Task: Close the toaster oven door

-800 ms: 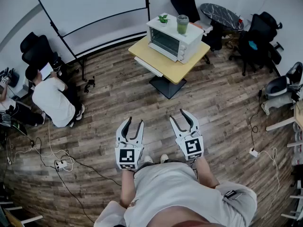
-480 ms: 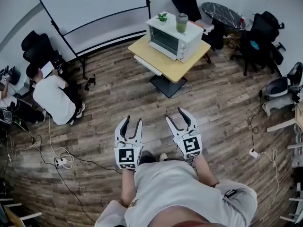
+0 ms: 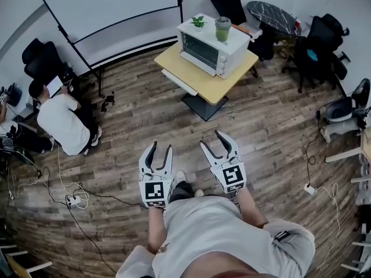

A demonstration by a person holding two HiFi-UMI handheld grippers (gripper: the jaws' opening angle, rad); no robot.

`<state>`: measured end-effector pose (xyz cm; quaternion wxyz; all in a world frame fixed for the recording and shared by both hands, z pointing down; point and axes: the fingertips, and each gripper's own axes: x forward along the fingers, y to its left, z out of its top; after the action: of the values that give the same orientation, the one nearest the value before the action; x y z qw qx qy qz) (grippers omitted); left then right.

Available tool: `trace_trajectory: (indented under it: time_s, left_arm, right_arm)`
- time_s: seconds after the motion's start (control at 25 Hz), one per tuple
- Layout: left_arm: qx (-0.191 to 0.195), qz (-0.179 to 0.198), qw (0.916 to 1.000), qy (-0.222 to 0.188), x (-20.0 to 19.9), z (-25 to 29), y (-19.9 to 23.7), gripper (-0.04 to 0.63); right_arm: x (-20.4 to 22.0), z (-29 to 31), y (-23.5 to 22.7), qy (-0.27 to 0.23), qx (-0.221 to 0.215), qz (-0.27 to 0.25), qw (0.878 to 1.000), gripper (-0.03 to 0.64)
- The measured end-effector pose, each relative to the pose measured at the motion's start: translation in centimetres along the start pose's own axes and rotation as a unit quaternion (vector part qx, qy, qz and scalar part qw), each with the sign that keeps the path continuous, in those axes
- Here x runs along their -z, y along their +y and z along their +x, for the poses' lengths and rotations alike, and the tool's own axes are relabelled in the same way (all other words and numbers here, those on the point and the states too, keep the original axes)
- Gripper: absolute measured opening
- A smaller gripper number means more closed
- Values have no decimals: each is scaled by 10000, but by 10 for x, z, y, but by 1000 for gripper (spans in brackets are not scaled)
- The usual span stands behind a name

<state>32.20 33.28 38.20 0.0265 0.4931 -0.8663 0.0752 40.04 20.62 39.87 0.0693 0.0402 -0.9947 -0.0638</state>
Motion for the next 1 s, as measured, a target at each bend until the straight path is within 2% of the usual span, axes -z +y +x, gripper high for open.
trace_trajectory:
  time_s: [0.36,1.0]
  left_arm:
    - [213,26,9998,19,2,47,43,181]
    - [570,33,9984,-38,11,100,132,186]
  right_arm:
    - [-4,58,-11,123,148,-29,9998,235]
    - [-13,150,2,259,521,-60,9983,232]
